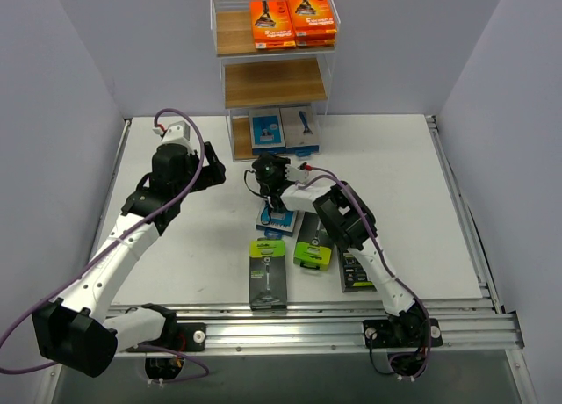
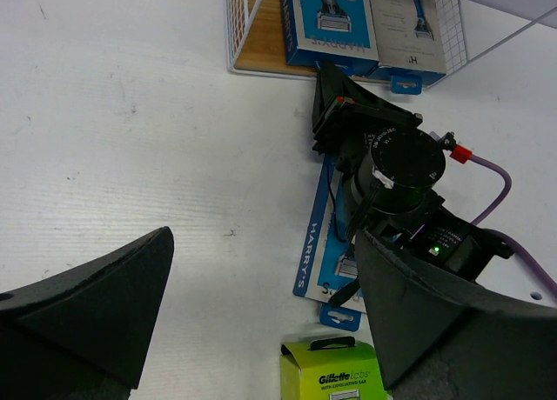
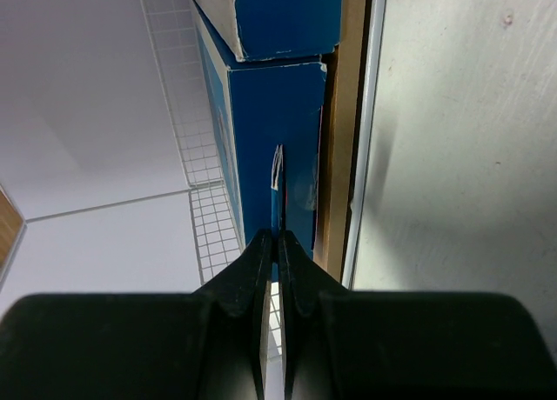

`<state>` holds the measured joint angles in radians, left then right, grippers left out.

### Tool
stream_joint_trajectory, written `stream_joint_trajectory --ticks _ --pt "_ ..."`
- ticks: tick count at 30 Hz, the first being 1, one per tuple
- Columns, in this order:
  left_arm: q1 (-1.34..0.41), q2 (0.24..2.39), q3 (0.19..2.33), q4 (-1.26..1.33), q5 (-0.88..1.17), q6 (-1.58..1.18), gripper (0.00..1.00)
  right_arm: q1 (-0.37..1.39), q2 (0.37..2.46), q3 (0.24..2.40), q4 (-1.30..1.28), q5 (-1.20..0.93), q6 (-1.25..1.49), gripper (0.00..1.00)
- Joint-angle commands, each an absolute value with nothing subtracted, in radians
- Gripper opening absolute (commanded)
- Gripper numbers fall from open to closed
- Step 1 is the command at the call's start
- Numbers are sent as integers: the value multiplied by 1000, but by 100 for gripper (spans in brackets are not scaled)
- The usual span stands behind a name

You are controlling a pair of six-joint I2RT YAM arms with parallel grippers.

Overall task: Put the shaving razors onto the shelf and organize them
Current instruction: Place the shaving razor onto shelf

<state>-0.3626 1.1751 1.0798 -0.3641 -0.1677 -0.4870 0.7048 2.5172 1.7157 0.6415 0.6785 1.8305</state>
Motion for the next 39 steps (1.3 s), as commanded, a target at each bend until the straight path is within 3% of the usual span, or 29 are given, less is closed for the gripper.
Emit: stream_joint_trajectory --ticks 1,21,24,28,39 --pt "-356 1175 1126 -354 -153 -491 94 693 2536 1776 632 782 1865 0" --pt "-354 1178 1134 -367 -164 -477 94 715 2563 1822 638 871 1842 0" --pt "-354 1178 1132 -365 -163 -476 94 713 2562 1824 641 868 1830 20" --pt "-351 1177 1131 -364 -164 -476 94 713 2557 1832 641 862 1819 33" --pt "-347 1166 1126 -357 -164 -476 94 713 2539 1827 589 836 1836 51"
